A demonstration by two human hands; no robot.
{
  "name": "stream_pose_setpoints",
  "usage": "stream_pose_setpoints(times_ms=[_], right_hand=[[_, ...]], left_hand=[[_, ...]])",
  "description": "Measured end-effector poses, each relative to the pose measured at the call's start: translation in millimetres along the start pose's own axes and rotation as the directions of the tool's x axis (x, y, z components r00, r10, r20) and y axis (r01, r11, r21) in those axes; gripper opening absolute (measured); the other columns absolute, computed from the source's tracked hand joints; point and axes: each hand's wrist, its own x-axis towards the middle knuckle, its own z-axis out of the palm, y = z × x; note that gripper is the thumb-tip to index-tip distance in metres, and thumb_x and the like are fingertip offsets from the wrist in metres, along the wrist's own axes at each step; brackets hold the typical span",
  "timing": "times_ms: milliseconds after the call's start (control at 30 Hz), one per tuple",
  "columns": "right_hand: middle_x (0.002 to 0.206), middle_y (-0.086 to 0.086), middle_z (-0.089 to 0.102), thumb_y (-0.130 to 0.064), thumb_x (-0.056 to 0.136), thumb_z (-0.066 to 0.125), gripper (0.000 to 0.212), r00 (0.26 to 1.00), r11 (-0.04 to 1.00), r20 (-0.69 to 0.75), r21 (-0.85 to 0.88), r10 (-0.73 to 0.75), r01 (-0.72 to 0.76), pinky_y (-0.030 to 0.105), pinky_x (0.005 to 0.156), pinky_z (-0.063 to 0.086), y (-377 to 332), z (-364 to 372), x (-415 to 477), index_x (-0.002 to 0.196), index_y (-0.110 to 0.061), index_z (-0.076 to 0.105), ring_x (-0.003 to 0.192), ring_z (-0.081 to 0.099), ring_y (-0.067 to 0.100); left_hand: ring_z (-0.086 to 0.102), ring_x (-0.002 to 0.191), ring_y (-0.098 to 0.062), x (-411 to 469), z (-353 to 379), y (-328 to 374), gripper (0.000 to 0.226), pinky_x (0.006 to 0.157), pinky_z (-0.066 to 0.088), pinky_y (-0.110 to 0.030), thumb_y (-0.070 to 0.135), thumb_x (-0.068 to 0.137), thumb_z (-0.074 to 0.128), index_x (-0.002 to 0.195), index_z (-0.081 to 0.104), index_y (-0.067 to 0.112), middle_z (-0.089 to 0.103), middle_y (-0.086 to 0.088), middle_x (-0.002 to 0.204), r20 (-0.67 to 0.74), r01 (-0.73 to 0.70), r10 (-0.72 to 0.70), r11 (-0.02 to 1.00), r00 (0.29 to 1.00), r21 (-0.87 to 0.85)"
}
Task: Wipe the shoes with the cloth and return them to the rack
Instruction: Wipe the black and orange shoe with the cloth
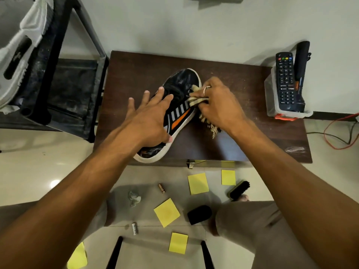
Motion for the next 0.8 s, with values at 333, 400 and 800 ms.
stream_pose_setpoints(times_ms=[333, 400, 800], right_hand=[[0.114, -0.003, 0.050, -0.019, 0.093, 0.069, 0.032, 0.997, 0.997, -0.043, 0.055, 0.065, -0.062, 0.020, 0.082, 0.042, -9, 14, -2, 0.125, -0.015, 0.072, 0.094, 0.058, 0.014], [0.111, -0.002, 0.050, -0.020, 0.092, 0.069, 0.028, 0.999, 0.998, -0.019, 0.033, 0.051, -0.050, 0.021, 0.078, 0.042, -17, 21, -6, 0.119, -0.013, 0.074, 0.090, 0.058, 0.016], [0.119, 0.004, 0.053, -0.022, 0.094, 0.067, 0.028, 0.994, 0.990, -0.010, -0.092, 0.106, -0.107, 0.032, 0.082, 0.051, -15, 7, -3, 0.121, -0.016, 0.073, 0.096, 0.062, 0.024]], left_hand=[[-0.015, 0.156, -0.028, -3, 3, -9, 0.106, 0.123, -0.002, -0.060, 0.049, 0.084, 0.078, 0.162, 0.007, 0.034, -0.011, 0.006, 0.171, -0.095, -0.042, 0.048, 0.997, 0.994, 0.063], [-0.016, 0.156, -0.029, -2, 6, -8, 0.104, 0.123, -0.002, -0.059, 0.048, 0.087, 0.075, 0.162, 0.005, 0.033, -0.013, 0.004, 0.170, -0.090, -0.041, 0.048, 0.996, 0.995, 0.076], [-0.012, 0.157, -0.028, -1, 7, -11, 0.108, 0.125, 0.003, -0.057, 0.050, 0.084, 0.077, 0.162, 0.005, 0.034, -0.011, 0.005, 0.171, -0.117, -0.046, 0.055, 0.996, 0.992, 0.080]])
